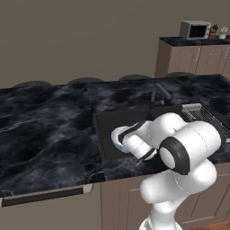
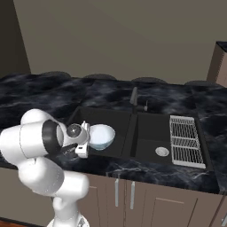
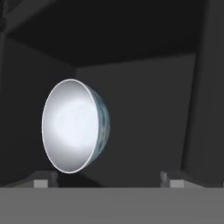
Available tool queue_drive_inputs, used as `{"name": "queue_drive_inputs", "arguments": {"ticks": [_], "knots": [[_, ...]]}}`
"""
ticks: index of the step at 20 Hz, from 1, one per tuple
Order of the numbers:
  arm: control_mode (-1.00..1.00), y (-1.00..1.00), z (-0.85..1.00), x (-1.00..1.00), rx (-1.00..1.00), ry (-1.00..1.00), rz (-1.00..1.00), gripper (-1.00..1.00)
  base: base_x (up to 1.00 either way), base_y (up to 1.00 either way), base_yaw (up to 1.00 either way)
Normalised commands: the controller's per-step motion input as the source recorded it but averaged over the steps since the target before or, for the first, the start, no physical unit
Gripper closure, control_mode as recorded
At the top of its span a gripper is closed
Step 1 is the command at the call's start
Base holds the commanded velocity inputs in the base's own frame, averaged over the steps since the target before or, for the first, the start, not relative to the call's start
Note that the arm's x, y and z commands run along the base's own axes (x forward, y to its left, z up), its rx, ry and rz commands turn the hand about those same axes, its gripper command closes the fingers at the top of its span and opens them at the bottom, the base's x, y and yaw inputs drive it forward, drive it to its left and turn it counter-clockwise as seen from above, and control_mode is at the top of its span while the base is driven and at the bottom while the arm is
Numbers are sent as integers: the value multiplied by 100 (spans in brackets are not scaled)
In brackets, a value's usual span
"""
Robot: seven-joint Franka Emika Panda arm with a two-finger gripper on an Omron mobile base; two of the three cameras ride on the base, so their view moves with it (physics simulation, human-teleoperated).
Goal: Place the bowl in the left basin and the cup in the right basin of the sink.
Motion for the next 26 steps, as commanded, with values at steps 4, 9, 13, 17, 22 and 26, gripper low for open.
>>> {"name": "queue_drive_inputs", "arguments": {"ticks": [4,9,13,17,22,26], "knots": [[-100,-6,66,0,-1,18,9,-100,0,0,0],[-100,-5,67,-1,0,19,10,-100,0,0,0],[-100,-8,66,-8,0,21,10,-100,0,0,0],[-100,-10,57,-18,-1,29,6,-100,0,0,0],[-100,-9,56,-19,-4,34,3,-100,0,0,0],[-100,-13,45,-34,0,25,3,-100,0,0,0]]}}
